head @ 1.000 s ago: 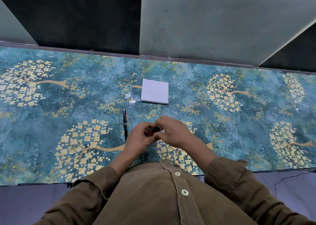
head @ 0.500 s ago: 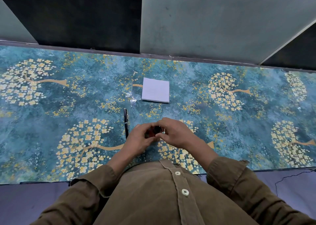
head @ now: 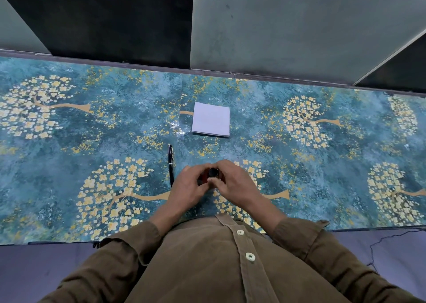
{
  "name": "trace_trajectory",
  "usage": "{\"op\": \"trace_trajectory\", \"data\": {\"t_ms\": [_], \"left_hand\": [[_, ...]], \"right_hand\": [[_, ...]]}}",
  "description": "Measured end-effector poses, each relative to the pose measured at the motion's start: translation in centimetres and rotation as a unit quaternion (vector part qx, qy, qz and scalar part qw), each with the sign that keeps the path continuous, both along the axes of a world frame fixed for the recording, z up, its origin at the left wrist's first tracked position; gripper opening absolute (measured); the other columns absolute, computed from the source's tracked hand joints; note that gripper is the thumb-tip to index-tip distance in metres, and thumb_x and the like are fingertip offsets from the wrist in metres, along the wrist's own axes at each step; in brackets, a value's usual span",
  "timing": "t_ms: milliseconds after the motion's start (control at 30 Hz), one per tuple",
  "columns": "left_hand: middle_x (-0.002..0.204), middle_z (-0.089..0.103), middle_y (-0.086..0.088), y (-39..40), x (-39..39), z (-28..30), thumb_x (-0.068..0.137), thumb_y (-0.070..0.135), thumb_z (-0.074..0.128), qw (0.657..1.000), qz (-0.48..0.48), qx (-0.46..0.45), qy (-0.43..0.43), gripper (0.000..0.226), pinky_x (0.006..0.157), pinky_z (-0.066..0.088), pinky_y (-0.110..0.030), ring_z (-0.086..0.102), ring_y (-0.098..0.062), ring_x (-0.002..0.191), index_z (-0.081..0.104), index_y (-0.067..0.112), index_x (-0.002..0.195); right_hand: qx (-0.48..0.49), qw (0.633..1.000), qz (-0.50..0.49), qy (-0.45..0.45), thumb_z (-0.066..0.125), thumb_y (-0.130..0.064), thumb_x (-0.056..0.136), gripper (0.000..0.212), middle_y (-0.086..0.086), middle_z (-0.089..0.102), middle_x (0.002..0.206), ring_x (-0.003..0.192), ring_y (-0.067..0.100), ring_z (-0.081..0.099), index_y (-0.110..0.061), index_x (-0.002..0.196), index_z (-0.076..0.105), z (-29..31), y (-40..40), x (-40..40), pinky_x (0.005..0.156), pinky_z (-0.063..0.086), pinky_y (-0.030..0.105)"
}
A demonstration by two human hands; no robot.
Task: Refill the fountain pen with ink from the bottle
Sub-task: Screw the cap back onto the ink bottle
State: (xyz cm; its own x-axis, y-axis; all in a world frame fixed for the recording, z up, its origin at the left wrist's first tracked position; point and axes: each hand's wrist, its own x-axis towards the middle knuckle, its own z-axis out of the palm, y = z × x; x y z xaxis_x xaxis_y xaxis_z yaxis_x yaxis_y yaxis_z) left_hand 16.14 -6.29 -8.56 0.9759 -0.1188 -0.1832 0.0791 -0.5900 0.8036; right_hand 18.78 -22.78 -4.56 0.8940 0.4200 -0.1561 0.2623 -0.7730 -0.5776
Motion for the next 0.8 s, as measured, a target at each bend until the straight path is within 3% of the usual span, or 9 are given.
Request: {"op": "trace_trajectory", "data": {"t_ms": [167, 300, 367, 467, 567, 667, 800], "left_hand": [[0.098, 0.069, 0.012, -0.4, -0.5, 0.6, 0.084, 0.029, 0.065, 1.0, 0.017, 0.015, -0.007, 0.041, 0.074, 0.047, -0.034, 0.051, -0.015, 0.087, 0.059, 0.041, 0.122], [0.107, 0.072, 0.009, -0.1, 0.2, 1.3, 0.078, 0.027, 0.073, 0.999, 0.007, 0.022, 0.043, 0.046, 0.083, 0.054, -0.036, 0.066, -0.016, 0.094, 0.062, 0.038, 0.122], [0.114, 0.07, 0.008, 0.4, 0.3, 1.6, 0.078, 0.032, 0.076, 0.996, 0.04, 0.054, 0.066, 0.049, 0.085, 0.054, -0.035, 0.067, -0.018, 0.095, 0.062, 0.035, 0.125], [0.106, 0.065, 0.008, 1.9, 0.2, 2.0, 0.083, 0.038, 0.074, 0.981, 0.158, 0.098, 0.059, 0.042, 0.079, 0.049, -0.032, 0.061, -0.016, 0.088, 0.062, 0.029, 0.122], [0.11, 0.062, -0.003, 3.4, 0.5, 2.1, 0.087, 0.043, 0.069, 0.956, 0.238, 0.16, 0.062, 0.045, 0.078, 0.048, -0.037, 0.062, -0.026, 0.097, 0.058, 0.017, 0.122], [0.111, 0.064, -0.01, 3.9, 0.7, 1.6, 0.088, 0.043, 0.068, 0.95, 0.234, 0.185, 0.097, 0.047, 0.078, 0.05, -0.04, 0.063, -0.033, 0.099, 0.055, 0.01, 0.119], [0.099, 0.068, -0.013, 3.6, 1.3, 1.2, 0.088, 0.028, 0.067, 0.956, 0.23, 0.153, 0.095, 0.028, 0.074, 0.05, -0.04, 0.064, -0.035, 0.089, 0.056, 0.009, 0.106]], "right_hand": [[0.027, 0.999, -0.027, -0.003, 0.07, -0.026, 0.088, 0.026, -0.003, 0.057, 0.09, 0.079, 0.017, 0.055, -0.015, 0.11, 0.064, -0.2, 0.1, -0.4, 0.073, 0.05, 0.036], [0.013, 1.0, -0.018, -0.005, 0.07, -0.031, 0.088, 0.03, -0.002, 0.062, 0.094, 0.081, 0.017, 0.058, -0.02, 0.115, 0.064, -0.2, -0.1, -0.2, 0.074, 0.051, 0.036], [-0.004, 1.0, -0.018, -0.008, 0.069, -0.035, 0.087, 0.032, -0.003, 0.064, 0.098, 0.084, 0.018, 0.061, -0.024, 0.116, 0.063, -0.2, -0.2, -0.2, 0.074, 0.051, 0.035], [-0.033, 0.999, -0.016, -0.009, 0.069, -0.039, 0.087, 0.031, -0.006, 0.064, 0.101, 0.087, 0.017, 0.062, -0.027, 0.114, 0.062, -0.3, -0.3, 0.0, 0.074, 0.05, 0.034], [-0.05, 0.999, -0.011, -0.001, 0.068, -0.041, 0.087, 0.032, -0.007, 0.063, 0.104, 0.092, 0.017, 0.062, -0.028, 0.115, 0.061, -0.5, -0.3, 0.0, 0.075, 0.049, 0.033], [-0.055, 0.998, -0.012, 0.001, 0.067, -0.043, 0.088, 0.032, -0.007, 0.063, 0.105, 0.095, 0.018, 0.062, -0.028, 0.115, 0.06, -0.5, -0.3, -0.1, 0.076, 0.048, 0.033], [-0.059, 0.998, -0.02, -0.003, 0.065, -0.043, 0.087, 0.03, -0.008, 0.063, 0.105, 0.096, 0.018, 0.062, -0.027, 0.112, 0.061, -0.5, -0.3, 0.0, 0.076, 0.048, 0.034]]}}
